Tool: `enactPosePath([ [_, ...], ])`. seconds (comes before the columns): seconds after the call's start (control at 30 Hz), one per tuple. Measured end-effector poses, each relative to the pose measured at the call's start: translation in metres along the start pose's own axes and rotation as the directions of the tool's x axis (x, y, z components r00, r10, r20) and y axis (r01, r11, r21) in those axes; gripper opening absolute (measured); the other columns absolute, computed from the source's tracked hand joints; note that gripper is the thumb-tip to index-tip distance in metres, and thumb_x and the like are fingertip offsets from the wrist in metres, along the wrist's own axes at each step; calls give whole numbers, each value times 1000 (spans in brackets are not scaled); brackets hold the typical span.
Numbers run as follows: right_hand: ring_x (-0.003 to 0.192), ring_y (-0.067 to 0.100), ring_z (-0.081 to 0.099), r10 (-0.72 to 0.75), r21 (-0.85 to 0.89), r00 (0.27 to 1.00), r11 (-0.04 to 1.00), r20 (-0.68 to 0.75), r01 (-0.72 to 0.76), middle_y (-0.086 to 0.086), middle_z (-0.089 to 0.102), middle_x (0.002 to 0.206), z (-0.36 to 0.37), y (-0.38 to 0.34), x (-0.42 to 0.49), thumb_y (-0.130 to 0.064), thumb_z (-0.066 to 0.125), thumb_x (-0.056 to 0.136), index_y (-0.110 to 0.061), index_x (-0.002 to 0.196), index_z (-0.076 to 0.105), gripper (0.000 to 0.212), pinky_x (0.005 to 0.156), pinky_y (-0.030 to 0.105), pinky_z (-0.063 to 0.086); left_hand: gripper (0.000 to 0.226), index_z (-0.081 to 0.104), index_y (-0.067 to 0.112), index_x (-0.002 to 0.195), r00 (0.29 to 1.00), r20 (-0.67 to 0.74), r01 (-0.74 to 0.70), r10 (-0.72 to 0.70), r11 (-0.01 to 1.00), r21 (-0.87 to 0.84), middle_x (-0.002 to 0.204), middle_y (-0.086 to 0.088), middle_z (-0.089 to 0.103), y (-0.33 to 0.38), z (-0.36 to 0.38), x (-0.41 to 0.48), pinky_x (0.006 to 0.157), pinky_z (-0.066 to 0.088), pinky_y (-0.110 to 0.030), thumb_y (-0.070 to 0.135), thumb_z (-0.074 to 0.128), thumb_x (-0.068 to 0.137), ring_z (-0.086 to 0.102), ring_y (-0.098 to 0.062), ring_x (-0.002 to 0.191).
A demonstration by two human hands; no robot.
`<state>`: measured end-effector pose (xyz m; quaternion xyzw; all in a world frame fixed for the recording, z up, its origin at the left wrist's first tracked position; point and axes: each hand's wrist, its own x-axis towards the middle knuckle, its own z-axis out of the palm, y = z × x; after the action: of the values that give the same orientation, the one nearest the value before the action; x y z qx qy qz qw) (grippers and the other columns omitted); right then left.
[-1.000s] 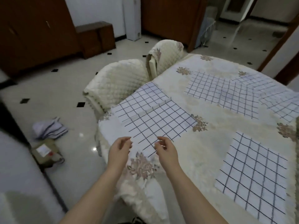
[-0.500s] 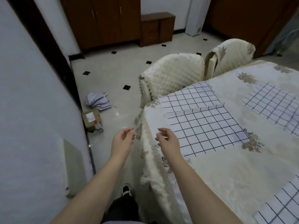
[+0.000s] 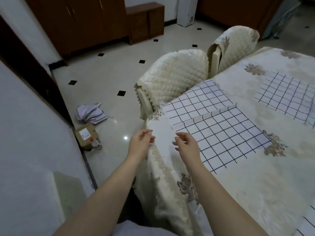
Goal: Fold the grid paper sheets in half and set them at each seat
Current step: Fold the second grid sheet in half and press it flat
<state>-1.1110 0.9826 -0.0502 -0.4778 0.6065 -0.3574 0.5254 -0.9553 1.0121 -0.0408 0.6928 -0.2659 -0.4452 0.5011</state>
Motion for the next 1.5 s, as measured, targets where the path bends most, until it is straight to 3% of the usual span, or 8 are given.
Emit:
enactPosePath([
  [0.33, 90, 14, 68, 164, 139, 918, 983, -360, -121, 1, 67, 99, 35, -20, 73, -19, 55, 91, -17, 106, 63, 17, 86, 41, 55, 11, 64, 15, 98, 942, 336, 1, -31, 996, 88, 86, -7, 67, 54, 30, 138, 70, 50, -29, 17, 53, 95, 62, -17, 75],
  [0.6, 93, 20, 67, 294, 258, 715, 952, -635, -163, 3, 66, 101, 33, -35, 65, -18, 54, 92, -16, 106, 62, 16, 73, 36, 55, 14, 64, 17, 100, 790, 606, -65, -96, 969, 239, 91, -7, 69, 77, 59, 190, 76, 51, -31, 17, 50, 96, 66, -16, 82],
  [0.8, 91, 23, 66, 362, 304, 554, 932, -750, -197, 3, 66, 100, 28, -28, 32, -15, 55, 91, -21, 100, 61, 12, 85, 44, 55, 20, 63, 10, 110, 692, 714, -139, -104, 952, 273, 96, -8, 69, 79, 81, 192, 81, 52, -30, 17, 50, 97, 66, -19, 89],
  [0.93, 95, 25, 65, 378, 309, 519, 926, -767, -218, 4, 67, 99, 28, -22, 26, -14, 57, 90, -21, 98, 62, 13, 88, 46, 53, 18, 62, 10, 108, 665, 736, -154, -126, 941, 301, 95, -7, 68, 73, 89, 187, 88, 53, -35, 15, 50, 96, 66, -21, 92],
  [1.07, 86, 26, 65, 370, 286, 546, 929, -752, -236, 0, 65, 96, 31, -27, 33, -14, 56, 90, -19, 101, 62, 14, 81, 41, 55, 17, 63, 16, 106, 664, 739, -212, -113, 920, 331, 98, -2, 68, 74, 88, 188, 90, 52, -38, 16, 52, 94, 64, -21, 99],
  [1.17, 82, 21, 62, 340, 242, 597, 940, -727, -240, 0, 65, 96, 37, -33, 50, -16, 56, 89, -20, 101, 62, 14, 70, 31, 50, 22, 61, 19, 113, 723, 686, -273, -75, 882, 384, 106, 5, 61, 81, 83, 201, 76, 47, -29, 18, 50, 94, 58, -9, 88],
  [1.33, 62, 6, 52, 260, 131, 739, 964, -621, -229, -4, 61, 93, 56, -53, 97, -16, 56, 90, -16, 107, 63, 18, 51, 8, 39, 40, 53, 11, 127, 837, 534, -197, -121, 844, 500, 121, -11, 59, 89, 84, 228, 80, 49, -37, 12, 50, 87, 59, -29, 95],
  [1.5, 97, 14, 59, 221, -7, 873, 968, -435, -249, 2, 63, 117, 80, -76, 151, -16, 55, 90, -12, 117, 62, 28, 86, 27, 47, 57, 43, -1, 135, 842, 370, 107, -393, 794, 598, 130, -21, 53, 85, 94, 236, 91, 46, -39, 15, 58, 82, 55, -34, 110],
])
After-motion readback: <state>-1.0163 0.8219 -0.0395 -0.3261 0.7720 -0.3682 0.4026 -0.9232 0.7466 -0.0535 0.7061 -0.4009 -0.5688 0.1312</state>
